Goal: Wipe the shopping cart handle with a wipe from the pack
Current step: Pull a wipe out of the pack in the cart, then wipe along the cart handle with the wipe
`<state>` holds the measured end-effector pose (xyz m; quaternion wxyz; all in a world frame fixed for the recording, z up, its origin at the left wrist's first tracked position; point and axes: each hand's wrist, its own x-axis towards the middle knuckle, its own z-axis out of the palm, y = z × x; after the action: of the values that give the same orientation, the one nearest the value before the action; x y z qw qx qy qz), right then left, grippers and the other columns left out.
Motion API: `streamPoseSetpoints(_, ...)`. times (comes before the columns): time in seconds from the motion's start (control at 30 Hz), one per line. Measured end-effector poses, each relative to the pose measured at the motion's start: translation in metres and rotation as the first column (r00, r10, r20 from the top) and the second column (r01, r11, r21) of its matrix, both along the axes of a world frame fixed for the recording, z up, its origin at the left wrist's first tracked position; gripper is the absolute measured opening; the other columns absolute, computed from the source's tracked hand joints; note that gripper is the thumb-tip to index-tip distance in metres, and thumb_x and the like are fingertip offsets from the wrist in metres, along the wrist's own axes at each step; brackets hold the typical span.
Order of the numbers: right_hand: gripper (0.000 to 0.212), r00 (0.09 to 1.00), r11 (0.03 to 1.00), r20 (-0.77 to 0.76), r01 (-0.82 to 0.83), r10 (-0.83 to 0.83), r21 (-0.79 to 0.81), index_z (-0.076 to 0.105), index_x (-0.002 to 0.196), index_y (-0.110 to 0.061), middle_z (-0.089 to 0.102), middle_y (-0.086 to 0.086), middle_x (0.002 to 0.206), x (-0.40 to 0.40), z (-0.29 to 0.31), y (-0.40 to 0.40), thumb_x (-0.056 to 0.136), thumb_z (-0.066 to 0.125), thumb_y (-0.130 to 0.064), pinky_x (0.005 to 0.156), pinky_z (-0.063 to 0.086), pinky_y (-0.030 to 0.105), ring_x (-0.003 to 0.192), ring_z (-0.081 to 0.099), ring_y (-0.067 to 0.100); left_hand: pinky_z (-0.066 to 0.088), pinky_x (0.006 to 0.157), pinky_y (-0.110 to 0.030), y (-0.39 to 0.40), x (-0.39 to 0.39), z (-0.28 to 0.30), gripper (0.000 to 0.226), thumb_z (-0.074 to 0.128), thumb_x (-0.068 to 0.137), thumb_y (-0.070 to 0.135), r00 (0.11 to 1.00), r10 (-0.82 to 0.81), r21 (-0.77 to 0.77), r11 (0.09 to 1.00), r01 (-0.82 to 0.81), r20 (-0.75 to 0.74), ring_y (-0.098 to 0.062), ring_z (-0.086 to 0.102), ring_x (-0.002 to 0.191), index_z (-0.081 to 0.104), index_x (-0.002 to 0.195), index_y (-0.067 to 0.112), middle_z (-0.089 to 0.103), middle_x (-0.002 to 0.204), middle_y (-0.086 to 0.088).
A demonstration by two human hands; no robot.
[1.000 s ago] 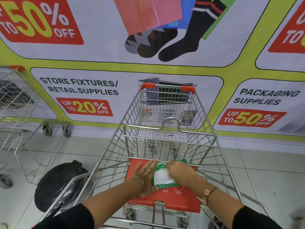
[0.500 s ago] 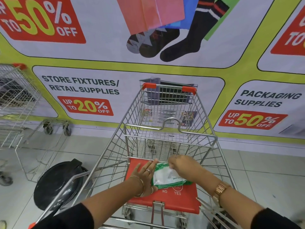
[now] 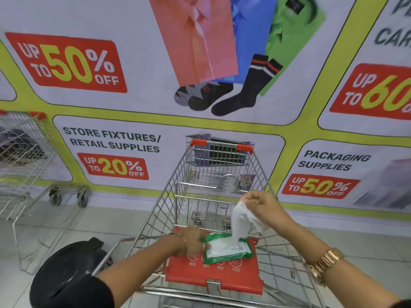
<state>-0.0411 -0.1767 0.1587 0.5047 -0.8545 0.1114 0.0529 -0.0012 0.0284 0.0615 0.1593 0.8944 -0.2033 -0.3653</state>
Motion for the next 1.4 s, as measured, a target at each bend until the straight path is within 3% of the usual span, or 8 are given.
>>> streamPoseSetpoints(0.27, 0.021, 0.995, 0.966, 0.011, 0.097, -0.102, 0.239, 0.061, 0.076, -0.01, 0.057, 0.01, 0.064, -0.047, 0.076, 0.067, 0.091, 0.047, -0.004, 0.031, 0.04, 0.018, 0.033, 0.045, 0.012, 0.048, 0.091, -0.019, 0.022, -0.052, 0.088, 0.065, 0.081, 0.067, 0.027, 0.982, 0.177, -0.629, 0.757, -0.177, -0.064, -0.01, 0.057, 0.107, 0.05, 0.125, 0.019, 0.061, 0.12, 0.004)
streamPoseSetpoints(0.37, 0.025, 0.993, 0.964, 0.027, 0.109, -0.119, 0.242, 0.06, 0.072, -0.015, 0.048, 0.01, 0.069, -0.069, 0.098, 0.095, 0.092, 0.047, -0.008, 0.032, 0.041, 0.016, 0.036, 0.036, 0.012, 0.049, 0.064, -0.008, 0.039, -0.073, 0.11, 0.041, 0.081, 0.069, 0.02, 0.953, 0.296, -0.727, 0.668, -0.162, 0.059, -0.009, 0.058, 0.08, 0.056, 0.101, 0.018, 0.06, 0.085, 0.012)
streamPoseSetpoints(0.47, 0.027, 0.983, 0.956, 0.074, 0.143, -0.167, 0.257, 0.06, 0.071, -0.016, 0.042, 0.006, 0.059, -0.095, 0.115, 0.115, 0.092, 0.045, -0.007, 0.03, 0.03, 0.015, 0.031, 0.028, 0.007, 0.051, 0.057, -0.014, 0.068, -0.089, 0.129, 0.032, 0.078, 0.071, 0.008, 0.917, 0.4, -0.816, 0.531, -0.227, 0.006, -0.003, 0.064, 0.067, 0.06, 0.099, 0.012, 0.068, 0.073, 0.003)
streamPoseSetpoints(0.57, 0.025, 0.976, 0.94, 0.078, 0.171, -0.202, 0.295, 0.061, 0.076, -0.013, 0.044, 0.006, 0.055, -0.126, 0.125, 0.126, 0.094, 0.044, -0.008, 0.031, 0.022, 0.014, 0.03, 0.024, 0.007, 0.043, 0.045, -0.007, 0.101, -0.103, 0.149, 0.023, 0.072, 0.074, -0.002, 0.918, 0.397, -0.852, 0.478, -0.212, -0.006, 0.009, 0.048, 0.039, 0.062, 0.066, 0.016, 0.056, 0.043, 0.015)
streamPoseSetpoints(0.77, 0.031, 0.995, 0.964, 0.048, 0.072, -0.087, 0.256, 0.064, 0.087, -0.011, 0.061, -0.008, 0.047, -0.186, 0.12, 0.14, 0.083, 0.059, -0.04, 0.031, 0.024, 0.016, 0.031, 0.026, 0.006, 0.049, 0.05, -0.006, 0.141, -0.135, 0.176, 0.022, 0.067, 0.079, 0.002, 0.912, 0.404, -0.881, 0.403, -0.248, -0.072, -0.003, 0.059, 0.059, 0.068, 0.062, 0.018, 0.066, 0.056, 0.014)
streamPoseSetpoints(1.0, 0.009, 0.974, 0.998, 0.218, 0.05, -0.055, 0.032, 0.071, 0.069, -0.02, 0.07, -0.011, 0.072, -0.231, 0.099, 0.141, 0.078, 0.069, -0.018, 0.062, 0.044, 0.013, 0.07, 0.062, 0.004, 0.044, 0.053, -0.002, 0.161, -0.167, 0.192, 0.017, 0.062, 0.085, 0.008, 0.931, 0.359, -0.875, 0.47, -0.115, 0.07, -0.005, 0.052, 0.061, 0.067, 0.072, 0.018, 0.061, 0.065, 0.003)
streamPoseSetpoints(1.27, 0.038, 0.963, 0.972, 0.214, -0.12, 0.163, -0.203, 0.061, 0.103, -0.025, 0.064, -0.01, 0.098, -0.247, 0.089, 0.158, 0.073, 0.068, -0.047, 0.071, 0.049, 0.018, 0.09, 0.062, 0.006, 0.043, 0.054, -0.005, 0.139, -0.206, 0.215, 0.01, 0.069, 0.081, 0.02, 0.902, 0.199, -0.749, 0.639, 0.178, 0.384, 0.007, 0.053, 0.055, 0.075, 0.081, 0.012, 0.065, 0.065, 0.012)
streamPoseSetpoints(1.4, 0.027, 0.929, 0.966, 0.326, -0.102, 0.178, -0.236, 0.063, 0.084, -0.036, 0.07, -0.009, 0.081, -0.253, 0.083, 0.169, 0.065, 0.065, -0.056, 0.069, 0.055, 0.026, 0.075, 0.066, 0.004, 0.047, 0.062, -0.014, 0.12, -0.222, 0.229, 0.017, 0.071, 0.079, 0.024, 0.849, 0.147, -0.66, 0.699, 0.274, 0.508, 0.0, 0.057, 0.061, 0.076, 0.086, 0.009, 0.074, 0.077, -0.005)
